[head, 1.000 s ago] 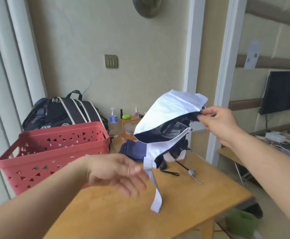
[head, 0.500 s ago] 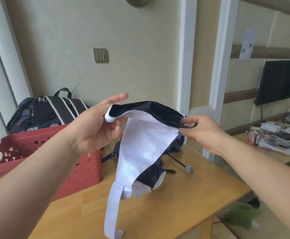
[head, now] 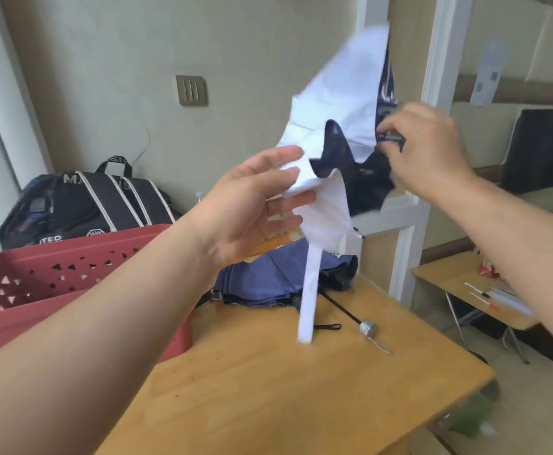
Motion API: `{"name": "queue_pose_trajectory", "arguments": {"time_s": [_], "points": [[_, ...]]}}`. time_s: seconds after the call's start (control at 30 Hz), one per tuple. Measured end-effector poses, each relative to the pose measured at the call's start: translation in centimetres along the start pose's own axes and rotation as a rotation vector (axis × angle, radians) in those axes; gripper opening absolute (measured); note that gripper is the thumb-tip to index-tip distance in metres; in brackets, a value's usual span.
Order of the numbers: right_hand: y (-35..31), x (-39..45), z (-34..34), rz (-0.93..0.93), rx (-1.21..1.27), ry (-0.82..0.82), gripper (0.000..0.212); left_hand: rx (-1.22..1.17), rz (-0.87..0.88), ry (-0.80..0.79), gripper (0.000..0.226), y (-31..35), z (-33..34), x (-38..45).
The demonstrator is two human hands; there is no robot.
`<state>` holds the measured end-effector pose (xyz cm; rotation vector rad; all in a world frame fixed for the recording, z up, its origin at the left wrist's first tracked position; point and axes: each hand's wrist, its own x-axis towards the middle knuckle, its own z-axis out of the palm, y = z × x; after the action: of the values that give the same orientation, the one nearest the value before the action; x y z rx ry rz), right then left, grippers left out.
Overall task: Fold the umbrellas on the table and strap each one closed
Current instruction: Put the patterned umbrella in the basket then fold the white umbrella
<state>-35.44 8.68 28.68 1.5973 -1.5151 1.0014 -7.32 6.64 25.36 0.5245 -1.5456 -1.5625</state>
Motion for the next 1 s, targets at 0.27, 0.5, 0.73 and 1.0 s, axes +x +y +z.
{"name": "queue_pose_trajectory", "arguments": {"time_s": [0.27,0.5,0.73,1.0], "points": [[-4.9,-10.4,7.6,0.172,0.348,-0.048,0.012,-0.034,-0.26,0.115,0.021,-8.4,-5.1,-5.7],[-8.8,-28.2,16.0,0.395,0.548,-0.457,0.024,0.138,-0.686,0.013,0.017,-16.7,-11.0,-14.4],[-6.2,-24.2,15.4,0.675,0.805,-0.934,0.013,-0.011,-0.415,-0.017,0.032,-13.7,-11.7,-10.9],[-5.6,-22.1,16.8,0.849,0.888,-0.943,0.016,0.354,-0.102,0.189,0.023,-14.1,-9.7,-3.2]]}}
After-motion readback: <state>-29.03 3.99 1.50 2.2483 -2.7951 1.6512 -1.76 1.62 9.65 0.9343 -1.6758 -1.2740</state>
